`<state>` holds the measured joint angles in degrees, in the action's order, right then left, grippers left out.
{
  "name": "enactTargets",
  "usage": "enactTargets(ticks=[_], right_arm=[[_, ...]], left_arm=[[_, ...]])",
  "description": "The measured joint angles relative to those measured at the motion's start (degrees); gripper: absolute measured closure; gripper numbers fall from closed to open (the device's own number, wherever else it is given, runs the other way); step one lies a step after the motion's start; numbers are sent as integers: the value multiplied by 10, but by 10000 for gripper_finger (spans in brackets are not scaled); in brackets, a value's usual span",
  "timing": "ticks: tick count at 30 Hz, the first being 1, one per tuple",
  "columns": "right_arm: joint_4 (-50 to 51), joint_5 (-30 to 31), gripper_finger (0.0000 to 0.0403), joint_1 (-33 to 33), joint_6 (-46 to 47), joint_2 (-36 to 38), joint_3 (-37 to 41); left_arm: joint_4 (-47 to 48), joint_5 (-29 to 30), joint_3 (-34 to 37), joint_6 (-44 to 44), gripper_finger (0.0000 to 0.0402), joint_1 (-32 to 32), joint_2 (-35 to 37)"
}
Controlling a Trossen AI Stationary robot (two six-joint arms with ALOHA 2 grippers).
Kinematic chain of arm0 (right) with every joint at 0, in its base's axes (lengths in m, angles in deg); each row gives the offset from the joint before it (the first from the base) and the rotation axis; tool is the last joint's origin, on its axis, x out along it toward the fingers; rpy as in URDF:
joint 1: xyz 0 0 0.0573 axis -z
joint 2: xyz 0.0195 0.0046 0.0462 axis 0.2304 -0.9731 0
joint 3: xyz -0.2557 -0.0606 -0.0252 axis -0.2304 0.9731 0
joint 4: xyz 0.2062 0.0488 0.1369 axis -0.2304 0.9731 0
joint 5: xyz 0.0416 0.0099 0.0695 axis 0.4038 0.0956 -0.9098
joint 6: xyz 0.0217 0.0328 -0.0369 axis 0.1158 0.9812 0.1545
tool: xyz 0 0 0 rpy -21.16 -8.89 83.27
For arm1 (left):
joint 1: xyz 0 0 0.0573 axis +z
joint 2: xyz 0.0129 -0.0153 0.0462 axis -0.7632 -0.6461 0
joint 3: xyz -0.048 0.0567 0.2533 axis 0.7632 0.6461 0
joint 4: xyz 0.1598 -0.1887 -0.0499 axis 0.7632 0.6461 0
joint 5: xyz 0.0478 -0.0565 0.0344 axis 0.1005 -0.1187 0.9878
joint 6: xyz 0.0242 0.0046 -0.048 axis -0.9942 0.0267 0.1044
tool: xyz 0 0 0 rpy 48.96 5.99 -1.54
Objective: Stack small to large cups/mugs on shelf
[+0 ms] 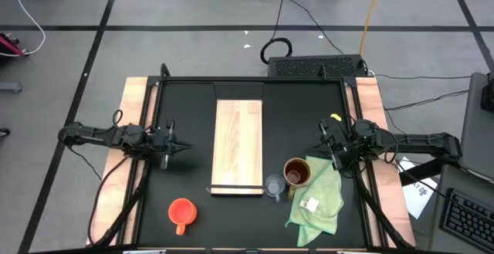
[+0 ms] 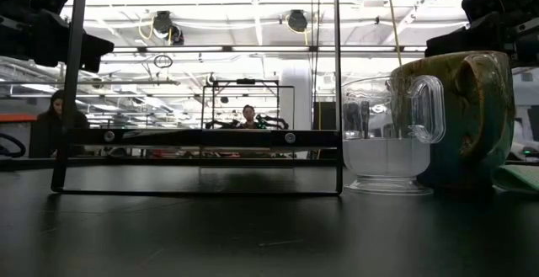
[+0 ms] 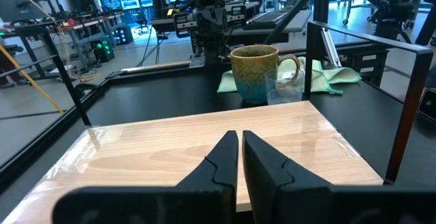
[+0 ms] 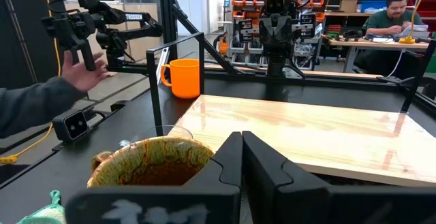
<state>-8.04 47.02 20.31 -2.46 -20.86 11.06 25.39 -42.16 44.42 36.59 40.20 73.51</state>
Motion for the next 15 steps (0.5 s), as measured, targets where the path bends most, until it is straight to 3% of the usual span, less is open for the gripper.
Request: enactTargets(ticks=[15], right_arm=[[0, 0, 403, 0, 0, 0, 0]], left_arm=[[-43, 3, 1, 5, 376, 0, 0]])
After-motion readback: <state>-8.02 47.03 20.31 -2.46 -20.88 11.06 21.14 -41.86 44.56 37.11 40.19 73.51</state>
